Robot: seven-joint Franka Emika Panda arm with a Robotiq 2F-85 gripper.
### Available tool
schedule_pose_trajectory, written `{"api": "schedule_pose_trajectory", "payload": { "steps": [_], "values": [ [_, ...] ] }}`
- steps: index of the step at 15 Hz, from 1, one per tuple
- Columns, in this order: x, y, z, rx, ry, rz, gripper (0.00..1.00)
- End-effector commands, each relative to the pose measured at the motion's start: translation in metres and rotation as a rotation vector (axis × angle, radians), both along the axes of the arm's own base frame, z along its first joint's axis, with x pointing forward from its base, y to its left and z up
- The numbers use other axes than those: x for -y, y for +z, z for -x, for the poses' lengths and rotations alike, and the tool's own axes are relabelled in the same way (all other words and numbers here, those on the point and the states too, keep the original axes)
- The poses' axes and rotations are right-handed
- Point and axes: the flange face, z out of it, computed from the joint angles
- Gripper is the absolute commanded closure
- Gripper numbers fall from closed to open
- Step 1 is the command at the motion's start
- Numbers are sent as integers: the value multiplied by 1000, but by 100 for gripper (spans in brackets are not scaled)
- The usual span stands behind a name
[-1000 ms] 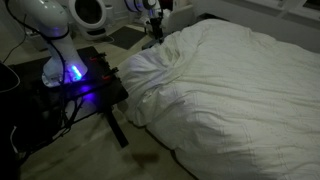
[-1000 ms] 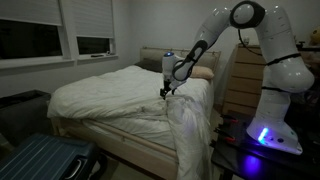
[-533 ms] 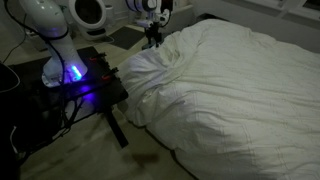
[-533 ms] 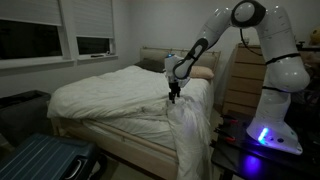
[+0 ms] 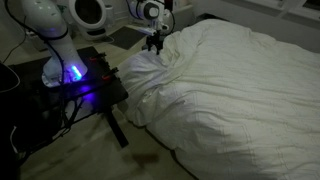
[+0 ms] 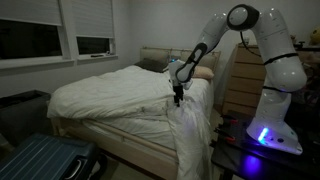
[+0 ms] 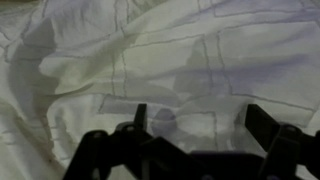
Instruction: Uncover the beddings on the bottom right corner of the bed
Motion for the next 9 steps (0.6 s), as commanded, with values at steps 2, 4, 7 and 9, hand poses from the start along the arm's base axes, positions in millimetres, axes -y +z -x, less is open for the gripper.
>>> {"api": "schedule_pose_trajectory", "payload": {
  "steps": [2,4,7,9],
  "values": [
    [-11,11,-2,44,-17,-82,0],
    [-14,13,-2,61,-27,-112,0],
    [-7,-4,-1,66,-38,-93,0],
    [1,-23,4,81,-39,-76,0]
  ]
}}
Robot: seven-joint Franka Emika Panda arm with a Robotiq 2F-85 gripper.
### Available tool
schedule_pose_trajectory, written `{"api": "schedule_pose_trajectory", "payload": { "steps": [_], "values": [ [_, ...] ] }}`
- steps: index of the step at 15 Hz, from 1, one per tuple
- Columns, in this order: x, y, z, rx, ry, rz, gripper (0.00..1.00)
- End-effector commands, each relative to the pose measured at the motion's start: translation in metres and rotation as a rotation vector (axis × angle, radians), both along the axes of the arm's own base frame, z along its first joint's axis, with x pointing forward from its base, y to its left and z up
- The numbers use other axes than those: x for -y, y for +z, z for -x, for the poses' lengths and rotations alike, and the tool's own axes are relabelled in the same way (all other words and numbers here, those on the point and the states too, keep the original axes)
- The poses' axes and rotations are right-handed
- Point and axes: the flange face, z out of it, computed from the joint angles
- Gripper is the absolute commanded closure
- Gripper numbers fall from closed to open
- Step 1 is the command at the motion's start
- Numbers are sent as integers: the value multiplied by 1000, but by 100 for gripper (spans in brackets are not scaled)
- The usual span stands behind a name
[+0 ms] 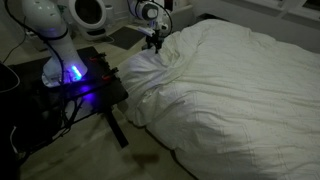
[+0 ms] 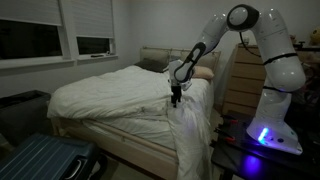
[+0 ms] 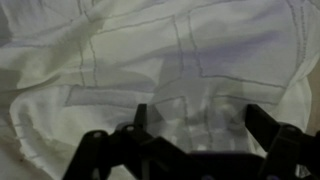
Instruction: Uncover the beddings on the bottom right corner of the bed
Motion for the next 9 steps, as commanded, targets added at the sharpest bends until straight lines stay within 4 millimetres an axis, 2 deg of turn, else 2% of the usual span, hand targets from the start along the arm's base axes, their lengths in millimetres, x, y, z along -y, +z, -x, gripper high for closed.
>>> {"api": "schedule_pose_trajectory", "payload": {
  "steps": [1,4,5,6,9],
  "values": [
    [16,-31,12,50,0,21,0],
    [22,-60,19,126,-9,28,0],
    [24,-67,20,144,-11,29,25],
    [25,-73,20,161,-12,34,26],
    [30,-84,21,186,-27,38,51]
  ]
}}
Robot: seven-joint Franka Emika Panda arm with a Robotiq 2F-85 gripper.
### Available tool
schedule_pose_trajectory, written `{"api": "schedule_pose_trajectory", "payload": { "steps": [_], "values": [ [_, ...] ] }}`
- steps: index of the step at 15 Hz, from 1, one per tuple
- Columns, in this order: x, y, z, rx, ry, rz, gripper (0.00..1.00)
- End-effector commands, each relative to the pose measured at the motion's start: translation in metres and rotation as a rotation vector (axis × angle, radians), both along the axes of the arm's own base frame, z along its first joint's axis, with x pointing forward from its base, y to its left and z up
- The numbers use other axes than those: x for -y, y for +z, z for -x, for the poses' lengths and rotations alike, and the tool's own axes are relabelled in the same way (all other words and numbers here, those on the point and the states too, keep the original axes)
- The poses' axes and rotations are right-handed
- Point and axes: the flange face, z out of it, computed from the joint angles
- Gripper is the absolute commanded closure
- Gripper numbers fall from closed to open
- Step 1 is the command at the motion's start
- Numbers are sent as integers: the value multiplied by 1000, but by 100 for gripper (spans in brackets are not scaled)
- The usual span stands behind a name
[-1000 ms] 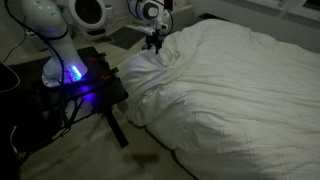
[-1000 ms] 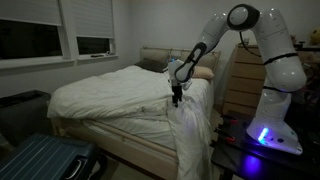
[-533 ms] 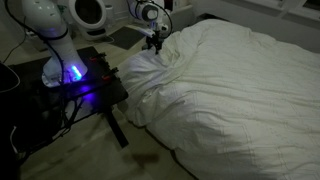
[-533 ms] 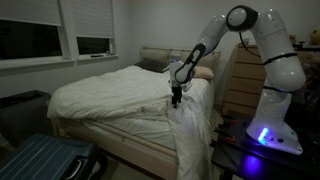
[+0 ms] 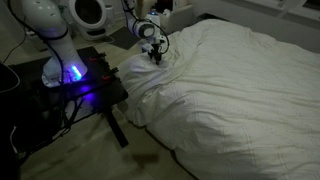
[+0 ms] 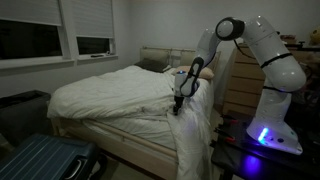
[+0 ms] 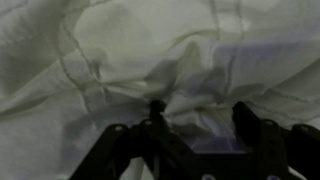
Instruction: Uncover the beddings on the bottom right corner of the bed
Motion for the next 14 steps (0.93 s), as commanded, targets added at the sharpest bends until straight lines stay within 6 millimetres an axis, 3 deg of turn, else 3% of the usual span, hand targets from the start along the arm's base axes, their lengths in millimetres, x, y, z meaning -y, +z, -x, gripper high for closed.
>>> {"api": "schedule_pose_trajectory", "payload": {
  "steps": [1,7,14],
  "values": [
    [5,-5,-1,37,-31,12,58],
    [13,14,-23,64,-147,15,100],
    [31,77,-73,279,-377,144,99]
  ]
}}
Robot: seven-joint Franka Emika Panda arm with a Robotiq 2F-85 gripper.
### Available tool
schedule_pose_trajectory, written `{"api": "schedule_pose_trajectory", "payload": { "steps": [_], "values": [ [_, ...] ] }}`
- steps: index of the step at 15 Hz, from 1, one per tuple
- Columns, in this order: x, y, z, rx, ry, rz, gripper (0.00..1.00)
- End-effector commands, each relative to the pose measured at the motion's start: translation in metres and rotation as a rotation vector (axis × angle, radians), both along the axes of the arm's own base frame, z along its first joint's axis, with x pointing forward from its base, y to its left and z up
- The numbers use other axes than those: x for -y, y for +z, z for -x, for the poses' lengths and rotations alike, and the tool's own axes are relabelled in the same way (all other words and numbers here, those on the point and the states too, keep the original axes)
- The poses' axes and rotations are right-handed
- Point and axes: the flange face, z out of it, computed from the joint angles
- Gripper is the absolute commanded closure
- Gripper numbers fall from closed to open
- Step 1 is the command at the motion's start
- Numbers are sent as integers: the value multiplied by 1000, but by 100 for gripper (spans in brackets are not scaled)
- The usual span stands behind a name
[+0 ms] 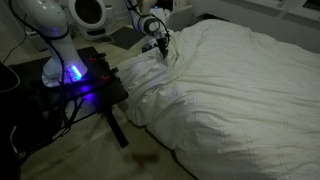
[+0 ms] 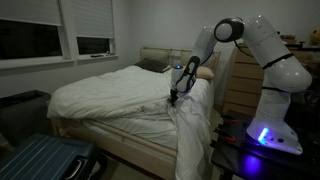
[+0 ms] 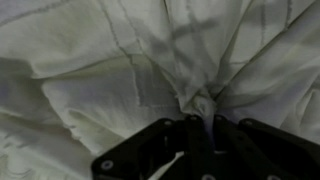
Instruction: Uncover the beddings on the bottom right corner of the bed
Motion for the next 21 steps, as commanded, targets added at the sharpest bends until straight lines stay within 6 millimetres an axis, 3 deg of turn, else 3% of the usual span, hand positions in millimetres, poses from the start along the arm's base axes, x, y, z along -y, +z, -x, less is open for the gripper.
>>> {"api": "schedule_pose_trajectory", "payload": {
  "steps": [1,4,7,9,16,21],
  "values": [
    [17,43,-29,119,-127,74,99],
    [31,67,-40,189,-238,122,99],
    [58,90,-45,242,-365,148,99],
    [84,106,-44,268,-458,153,99],
    [199,170,-33,347,-765,207,99],
    [268,202,-27,377,-940,198,99]
  ]
}}
